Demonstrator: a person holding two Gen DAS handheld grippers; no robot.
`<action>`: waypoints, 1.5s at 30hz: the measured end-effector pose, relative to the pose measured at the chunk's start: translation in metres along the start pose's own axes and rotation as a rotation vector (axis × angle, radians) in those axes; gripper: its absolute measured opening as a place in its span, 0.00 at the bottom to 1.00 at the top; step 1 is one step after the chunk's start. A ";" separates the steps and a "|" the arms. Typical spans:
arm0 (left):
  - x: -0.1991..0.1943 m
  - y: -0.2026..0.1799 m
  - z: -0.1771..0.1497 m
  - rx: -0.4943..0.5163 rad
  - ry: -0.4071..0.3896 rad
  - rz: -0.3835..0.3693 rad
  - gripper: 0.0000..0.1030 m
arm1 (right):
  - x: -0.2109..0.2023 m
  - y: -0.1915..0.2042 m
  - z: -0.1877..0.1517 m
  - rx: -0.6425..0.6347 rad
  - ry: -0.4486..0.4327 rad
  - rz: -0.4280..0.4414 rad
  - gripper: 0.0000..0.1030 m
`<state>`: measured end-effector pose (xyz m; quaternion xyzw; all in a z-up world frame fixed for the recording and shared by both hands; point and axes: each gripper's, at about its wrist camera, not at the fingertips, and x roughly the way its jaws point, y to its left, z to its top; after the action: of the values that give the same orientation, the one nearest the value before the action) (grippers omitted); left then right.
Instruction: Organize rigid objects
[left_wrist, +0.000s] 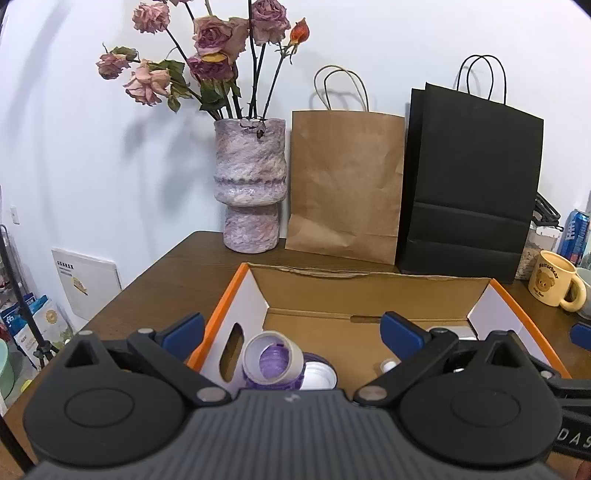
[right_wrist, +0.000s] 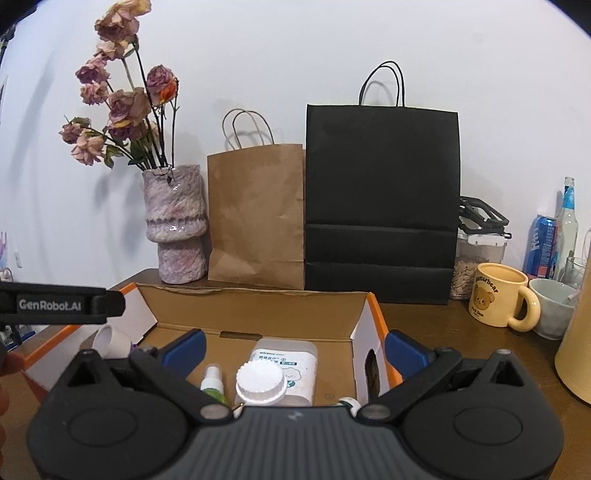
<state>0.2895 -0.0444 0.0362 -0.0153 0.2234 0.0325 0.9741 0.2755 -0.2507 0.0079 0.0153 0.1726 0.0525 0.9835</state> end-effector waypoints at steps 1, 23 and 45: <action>-0.003 0.001 -0.001 0.002 0.000 0.003 1.00 | -0.003 0.000 0.000 0.000 -0.001 0.000 1.00; -0.124 0.043 -0.046 0.024 0.004 0.006 1.00 | -0.133 0.013 -0.022 -0.007 -0.034 0.043 1.00; -0.192 0.041 -0.105 0.068 0.054 -0.028 1.00 | -0.213 0.027 -0.066 -0.016 -0.005 0.065 1.00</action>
<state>0.0684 -0.0191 0.0247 0.0139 0.2505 0.0108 0.9680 0.0507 -0.2459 0.0195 0.0132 0.1694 0.0857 0.9817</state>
